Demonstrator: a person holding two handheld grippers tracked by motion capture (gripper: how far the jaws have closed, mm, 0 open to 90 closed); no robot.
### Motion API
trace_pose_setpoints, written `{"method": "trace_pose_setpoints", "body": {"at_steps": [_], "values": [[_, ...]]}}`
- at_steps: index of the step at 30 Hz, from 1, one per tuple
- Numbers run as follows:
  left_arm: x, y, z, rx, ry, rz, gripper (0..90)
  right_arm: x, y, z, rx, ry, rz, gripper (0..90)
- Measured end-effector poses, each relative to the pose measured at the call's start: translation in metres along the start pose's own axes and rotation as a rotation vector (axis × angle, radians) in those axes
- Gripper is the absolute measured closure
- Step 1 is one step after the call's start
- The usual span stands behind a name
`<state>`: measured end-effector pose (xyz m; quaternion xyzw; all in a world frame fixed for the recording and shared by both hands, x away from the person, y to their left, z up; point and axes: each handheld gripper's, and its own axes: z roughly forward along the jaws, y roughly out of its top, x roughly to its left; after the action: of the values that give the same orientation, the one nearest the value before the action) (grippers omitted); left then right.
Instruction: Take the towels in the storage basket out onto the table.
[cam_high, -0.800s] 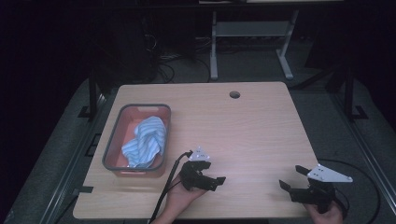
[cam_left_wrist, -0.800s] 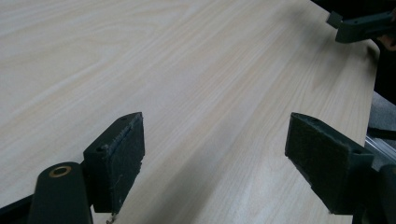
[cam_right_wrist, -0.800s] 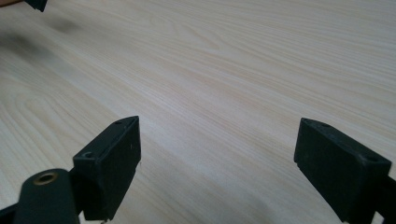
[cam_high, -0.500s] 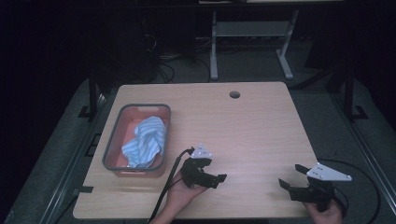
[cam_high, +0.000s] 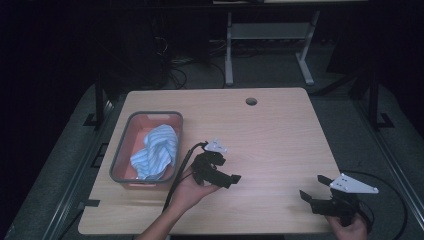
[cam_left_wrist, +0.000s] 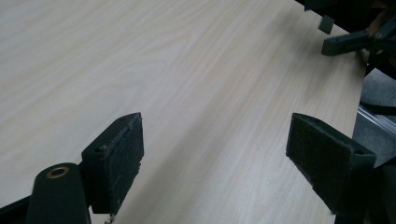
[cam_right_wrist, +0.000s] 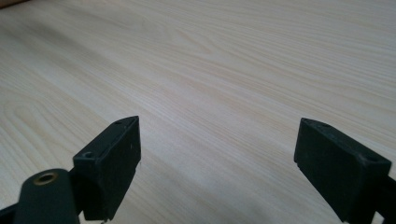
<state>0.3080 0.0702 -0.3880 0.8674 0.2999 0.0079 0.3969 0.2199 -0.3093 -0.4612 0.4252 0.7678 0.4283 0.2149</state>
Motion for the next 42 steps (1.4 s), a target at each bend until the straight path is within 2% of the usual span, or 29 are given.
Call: {"method": "trace_pose_setpoints", "body": {"at_steps": [5, 6, 11, 12, 14, 19, 21, 22, 25, 27, 29, 33, 34, 36, 39, 42], "values": [[0.009, 0.010, -0.009, 0.025, 0.011, 0.004, 18.1, 0.003, 0.004, 0.005, 0.006, 0.005, -0.011, 14.3], [0.012, 0.014, -0.013, 0.034, 0.019, 0.008, 18.4, 0.005, 0.006, 0.007, 0.010, 0.011, -0.025, 14.3], [0.020, 0.023, -0.023, 0.050, 0.008, -0.006, 21.2, 0.008, 0.004, 0.009, 0.020, 0.027, -0.033, 14.3], [0.023, 0.027, -0.028, 0.045, 0.012, -0.024, 21.0, 0.008, 0.005, 0.010, 0.018, 0.030, -0.036, 14.3], [0.025, 0.028, -0.031, 0.049, 0.009, -0.020, 21.0, 0.009, 0.005, 0.010, 0.020, 0.033, -0.032, 14.3], [0.037, 0.034, -0.045, 0.022, 0.008, -0.049, 20.1, 0.013, 0.007, 0.012, 0.021, 0.040, -0.050, 14.3], [0.042, 0.034, -0.052, 0.010, -0.002, -0.063, 17.9, 0.013, 0.008, 0.012, 0.021, 0.040, -0.050, 14.3], [0.046, 0.034, -0.058, 0.006, 0.015, -0.062, 18.0, 0.012, 0.007, 0.011, 0.020, 0.040, -0.051, 14.3], [0.051, 0.034, -0.064, 0.005, 0.022, -0.070, 18.0, 0.012, 0.007, 0.011, 0.020, 0.040, -0.045, 14.2], [0.057, 0.032, -0.073, -0.001, 0.047, -0.079, 19.5, 0.011, 0.006, 0.009, 0.021, 0.038, -0.047, 14.3], [0.060, 0.031, -0.076, 0.002, 0.049, -0.082, 19.7, 0.011, 0.006, 0.008, 0.021, 0.037, -0.045, 14.3], [0.068, 0.026, -0.085, 0.003, 0.068, -0.103, 19.8, 0.010, 0.005, 0.007, 0.016, 0.037, -0.040, 14.3], [0.072, 0.024, -0.090, -0.003, 0.079, -0.121, 20.3, 0.011, 0.005, 0.008, 0.018, 0.039, -0.043, 14.3], [0.076, 0.022, -0.094, 0.001, 0.085, -0.119, 20.4, 0.011, 0.006, 0.008, 0.021, 0.037, -0.043, 14.3], [0.082, 0.019, -0.102, -0.017, 0.103, -0.147, 20.9, 0.012, 0.006, 0.009, 0.021, 0.039, -0.055, 14.3], [0.088, 0.015, -0.108, -0.010, 0.120, -0.158, 21.1, 0.012, 0.006, 0.009, 0.019, 0.039, -0.053, 14.3]]}}
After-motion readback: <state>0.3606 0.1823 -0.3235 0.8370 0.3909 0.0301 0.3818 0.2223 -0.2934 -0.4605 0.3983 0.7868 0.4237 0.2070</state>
